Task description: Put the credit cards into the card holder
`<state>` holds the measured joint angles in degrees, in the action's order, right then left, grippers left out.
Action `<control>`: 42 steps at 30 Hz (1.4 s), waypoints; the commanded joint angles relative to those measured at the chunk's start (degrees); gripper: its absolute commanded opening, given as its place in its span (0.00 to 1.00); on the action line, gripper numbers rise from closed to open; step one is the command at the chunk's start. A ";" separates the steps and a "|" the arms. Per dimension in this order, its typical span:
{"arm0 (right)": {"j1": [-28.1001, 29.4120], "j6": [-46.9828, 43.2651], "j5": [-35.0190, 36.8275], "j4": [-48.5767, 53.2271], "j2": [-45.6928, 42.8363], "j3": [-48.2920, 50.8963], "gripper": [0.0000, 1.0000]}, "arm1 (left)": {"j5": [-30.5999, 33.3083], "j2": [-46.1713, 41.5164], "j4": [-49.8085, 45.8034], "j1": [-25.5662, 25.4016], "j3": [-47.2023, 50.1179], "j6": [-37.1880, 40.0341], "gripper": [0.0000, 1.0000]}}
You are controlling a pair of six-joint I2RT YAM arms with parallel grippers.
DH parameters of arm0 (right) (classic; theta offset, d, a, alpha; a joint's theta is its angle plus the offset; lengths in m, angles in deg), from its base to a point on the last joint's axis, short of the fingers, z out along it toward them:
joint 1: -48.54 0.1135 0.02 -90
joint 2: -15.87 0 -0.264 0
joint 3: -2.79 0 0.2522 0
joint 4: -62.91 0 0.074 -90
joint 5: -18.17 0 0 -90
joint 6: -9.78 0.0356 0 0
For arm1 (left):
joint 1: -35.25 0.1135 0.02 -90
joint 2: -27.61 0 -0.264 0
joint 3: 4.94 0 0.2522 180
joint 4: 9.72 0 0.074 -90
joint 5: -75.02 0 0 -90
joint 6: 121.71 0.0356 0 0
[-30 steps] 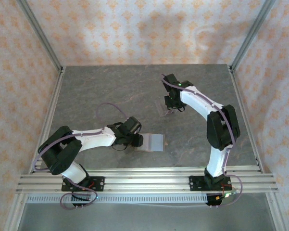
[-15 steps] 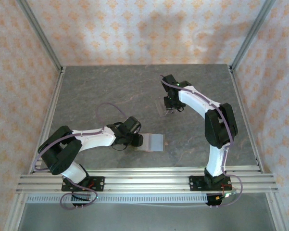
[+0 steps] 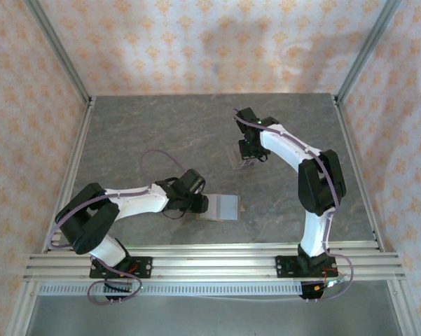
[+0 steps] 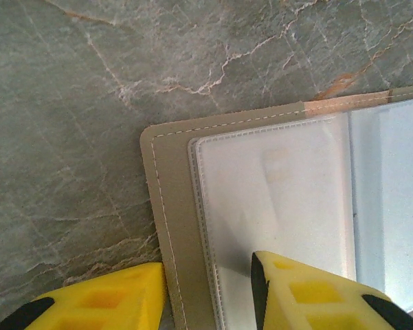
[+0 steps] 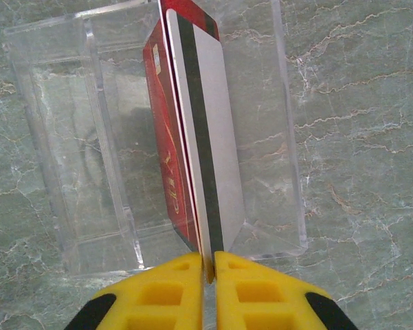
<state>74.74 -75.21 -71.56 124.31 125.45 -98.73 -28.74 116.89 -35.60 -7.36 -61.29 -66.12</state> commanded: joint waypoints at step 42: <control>-0.95 1.13 0.78 2.30 -4.07 1.39 0.14 | 1.72 0.01 -0.39 1.04 1.29 -0.04 0.39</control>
<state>74.08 -74.90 -70.83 125.34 124.29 -98.12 -29.35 116.89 -35.60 -7.08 -61.29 -66.14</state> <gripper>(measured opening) 0.138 0.392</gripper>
